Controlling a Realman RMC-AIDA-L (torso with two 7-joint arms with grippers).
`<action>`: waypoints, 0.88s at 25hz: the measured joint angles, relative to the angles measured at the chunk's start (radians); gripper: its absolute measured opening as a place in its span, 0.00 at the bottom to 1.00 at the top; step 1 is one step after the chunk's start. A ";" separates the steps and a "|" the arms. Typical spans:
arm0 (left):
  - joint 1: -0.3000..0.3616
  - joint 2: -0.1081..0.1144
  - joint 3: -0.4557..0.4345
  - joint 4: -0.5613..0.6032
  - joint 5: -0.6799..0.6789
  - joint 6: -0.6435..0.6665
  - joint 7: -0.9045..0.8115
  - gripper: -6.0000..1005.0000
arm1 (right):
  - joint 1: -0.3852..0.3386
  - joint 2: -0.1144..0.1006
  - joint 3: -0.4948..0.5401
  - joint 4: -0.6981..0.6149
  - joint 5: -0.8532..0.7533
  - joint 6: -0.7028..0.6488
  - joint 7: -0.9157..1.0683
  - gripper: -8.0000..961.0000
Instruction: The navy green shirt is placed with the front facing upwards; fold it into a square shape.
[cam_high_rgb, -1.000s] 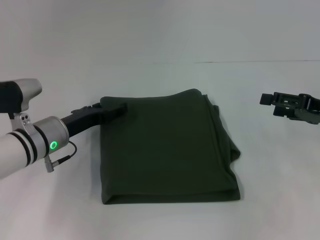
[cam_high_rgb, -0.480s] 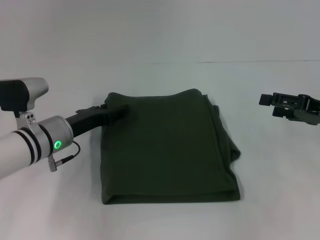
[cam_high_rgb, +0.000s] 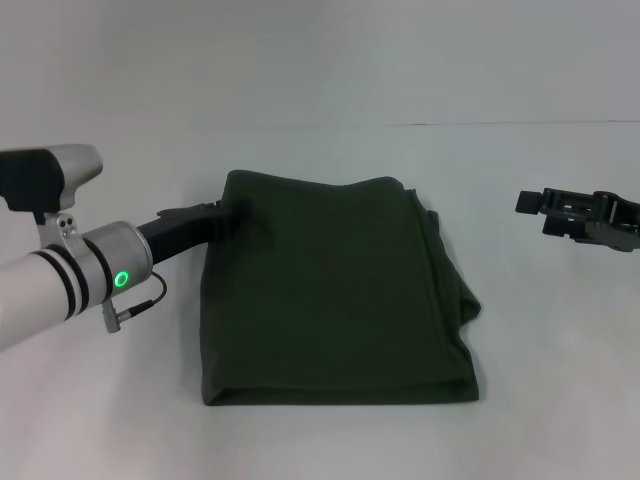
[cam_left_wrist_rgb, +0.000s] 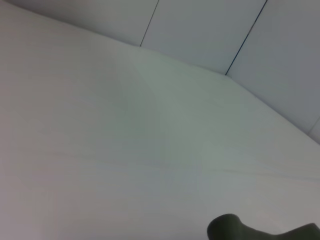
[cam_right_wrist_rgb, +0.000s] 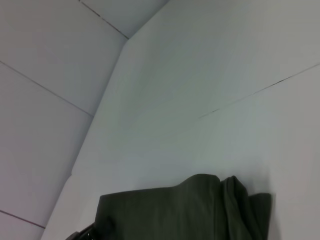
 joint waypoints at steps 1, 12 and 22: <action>-0.005 0.001 -0.001 0.000 0.000 -0.001 -0.001 0.30 | 0.000 0.001 -0.001 0.000 0.000 0.000 -0.001 0.94; -0.067 0.002 0.002 -0.005 0.004 -0.036 -0.035 0.10 | 0.000 0.009 -0.002 0.001 -0.005 0.005 -0.014 0.94; -0.070 0.001 -0.006 -0.007 -0.001 -0.072 -0.044 0.08 | 0.002 0.007 -0.021 0.001 -0.008 0.010 -0.015 0.94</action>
